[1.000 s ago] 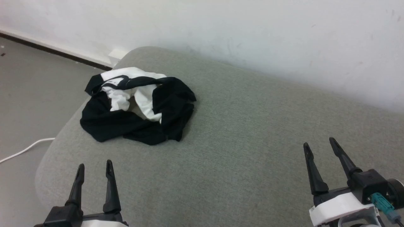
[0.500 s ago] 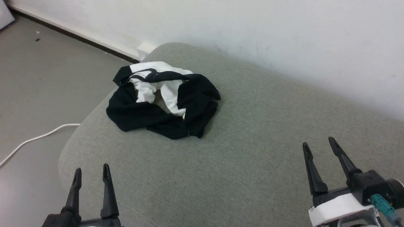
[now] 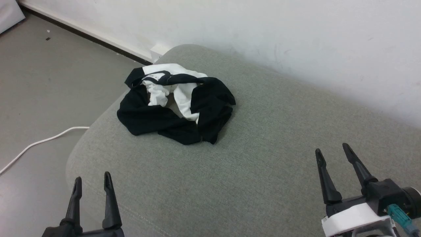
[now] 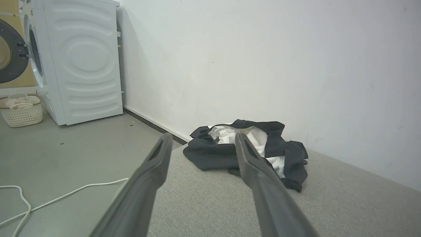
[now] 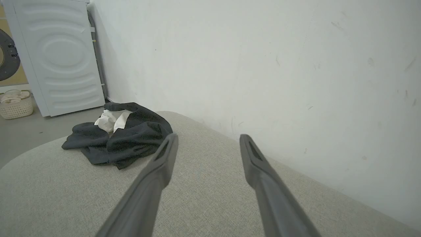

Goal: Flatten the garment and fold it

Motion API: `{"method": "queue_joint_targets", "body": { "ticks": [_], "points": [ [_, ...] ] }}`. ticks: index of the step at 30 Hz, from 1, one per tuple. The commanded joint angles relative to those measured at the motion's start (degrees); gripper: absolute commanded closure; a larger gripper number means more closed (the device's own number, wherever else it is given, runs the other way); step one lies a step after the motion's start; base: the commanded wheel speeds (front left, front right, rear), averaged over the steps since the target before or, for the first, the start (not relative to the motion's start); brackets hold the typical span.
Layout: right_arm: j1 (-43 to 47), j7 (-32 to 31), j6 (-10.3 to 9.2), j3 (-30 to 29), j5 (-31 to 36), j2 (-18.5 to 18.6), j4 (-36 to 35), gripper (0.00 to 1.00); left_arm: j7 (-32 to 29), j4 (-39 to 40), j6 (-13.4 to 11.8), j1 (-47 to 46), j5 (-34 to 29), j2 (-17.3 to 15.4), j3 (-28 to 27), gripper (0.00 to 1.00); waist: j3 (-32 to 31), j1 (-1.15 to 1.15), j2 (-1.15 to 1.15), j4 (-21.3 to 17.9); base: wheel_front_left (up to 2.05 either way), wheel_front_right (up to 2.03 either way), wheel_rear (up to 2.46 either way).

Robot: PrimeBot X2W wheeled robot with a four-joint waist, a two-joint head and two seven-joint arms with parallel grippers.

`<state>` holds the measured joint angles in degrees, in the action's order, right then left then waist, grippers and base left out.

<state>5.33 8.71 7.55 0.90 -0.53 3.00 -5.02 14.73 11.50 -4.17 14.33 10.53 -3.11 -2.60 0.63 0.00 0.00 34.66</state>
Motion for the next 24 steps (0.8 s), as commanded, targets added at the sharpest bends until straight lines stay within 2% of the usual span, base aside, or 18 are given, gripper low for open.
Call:
{"method": "queue_joint_targets", "body": {
  "ticks": [1,6,12,18,24],
  "points": [
    [0.8,0.4,-0.06,-0.1,0.1,-0.1,-0.2,0.00,0.3,0.2,-0.4,0.8,0.1,0.2,-0.2,0.00,0.0,0.00,0.00,-0.1,0.00,0.00,0.00],
    [0.9,0.5,-0.06,-0.4,0.1,-0.1,-0.3,0.00,0.3,0.0,-0.2,0.7,0.1,0.2,-0.4,0.00,0.0,0.00,0.00,-0.4,0.00,0.00,0.00],
    [0.8,0.0,-0.06,-0.9,0.1,-0.1,-1.0,0.00,-1.0,3.9,1.8,-1.9,2.2,-0.1,0.7,0.00,0.3,0.00,0.00,-0.5,0.00,0.00,0.00],
    [0.5,-1.2,-0.06,-1.5,0.4,-0.1,-2.9,0.00,-11.2,10.5,5.9,-13.4,6.9,-5.3,0.1,0.00,1.4,0.00,0.00,-1.0,0.00,0.00,0.00],
    [-0.8,-2.8,-0.06,-2.1,1.7,-0.1,-5.5,0.00,-25.3,8.3,8.5,-30.2,11.7,-12.5,-0.3,0.00,4.3,0.00,0.00,-3.2,0.00,0.00,0.00]
  ]
}}
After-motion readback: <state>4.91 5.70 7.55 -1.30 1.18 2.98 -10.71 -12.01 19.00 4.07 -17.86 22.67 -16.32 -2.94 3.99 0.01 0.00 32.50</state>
